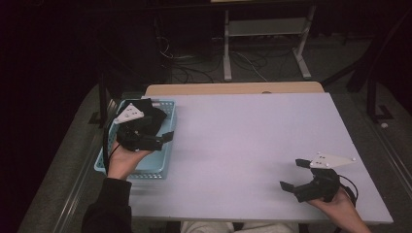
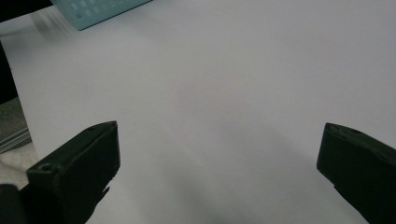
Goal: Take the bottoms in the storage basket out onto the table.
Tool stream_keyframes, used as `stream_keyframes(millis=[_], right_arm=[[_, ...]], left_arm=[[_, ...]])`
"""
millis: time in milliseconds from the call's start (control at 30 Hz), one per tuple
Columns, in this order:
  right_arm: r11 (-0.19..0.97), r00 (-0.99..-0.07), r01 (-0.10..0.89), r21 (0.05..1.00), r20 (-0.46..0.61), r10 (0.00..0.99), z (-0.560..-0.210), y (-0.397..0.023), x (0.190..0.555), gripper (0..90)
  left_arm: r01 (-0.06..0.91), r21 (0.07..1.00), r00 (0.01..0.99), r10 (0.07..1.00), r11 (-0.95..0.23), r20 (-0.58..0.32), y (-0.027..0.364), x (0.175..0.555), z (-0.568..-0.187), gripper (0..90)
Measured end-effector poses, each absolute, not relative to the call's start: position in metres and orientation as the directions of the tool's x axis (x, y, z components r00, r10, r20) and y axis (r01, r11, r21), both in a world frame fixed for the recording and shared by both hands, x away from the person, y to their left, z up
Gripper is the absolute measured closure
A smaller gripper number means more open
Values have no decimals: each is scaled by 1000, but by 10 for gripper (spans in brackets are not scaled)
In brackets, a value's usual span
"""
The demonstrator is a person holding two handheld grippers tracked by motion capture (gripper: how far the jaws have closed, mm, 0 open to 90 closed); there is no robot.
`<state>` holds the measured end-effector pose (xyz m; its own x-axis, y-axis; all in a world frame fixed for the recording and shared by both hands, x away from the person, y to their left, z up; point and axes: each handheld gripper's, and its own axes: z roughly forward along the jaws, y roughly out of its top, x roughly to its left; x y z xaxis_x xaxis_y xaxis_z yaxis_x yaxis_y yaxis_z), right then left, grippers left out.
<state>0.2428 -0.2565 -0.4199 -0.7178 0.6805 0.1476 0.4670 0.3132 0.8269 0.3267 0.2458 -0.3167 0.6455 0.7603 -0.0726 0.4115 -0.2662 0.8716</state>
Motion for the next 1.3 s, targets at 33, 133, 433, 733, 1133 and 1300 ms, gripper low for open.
stream_keyframes(millis=[33, 133, 433, 733, 1133, 1300], right_arm=[[313, -718, 467, 827, 148, 681, -420, -256, 243, 0], [314, -718, 467, 827, 147, 680, -420, -256, 243, 0], [323, -720, 464, 825, 139, 680, -420, -256, 243, 0], [335, -722, 466, 819, 133, 679, -421, -255, 243, 0], [337, -722, 468, 817, 134, 678, -421, -255, 244, 0], [339, -724, 467, 817, 133, 677, -422, -255, 243, 0]], left_arm=[[414, 872, 643, 762, -263, -75, 247, 328, -317, 0], [421, 868, 638, 766, -263, -77, 249, 329, -316, 0], [435, 863, 621, 780, -258, -80, 254, 336, -315, 0], [470, 842, 583, 809, -264, -72, 262, 350, -321, 0], [491, 827, 556, 829, -276, -53, 272, 361, -329, 0], [506, 824, 534, 843, -255, -67, 279, 368, -333, 0]])
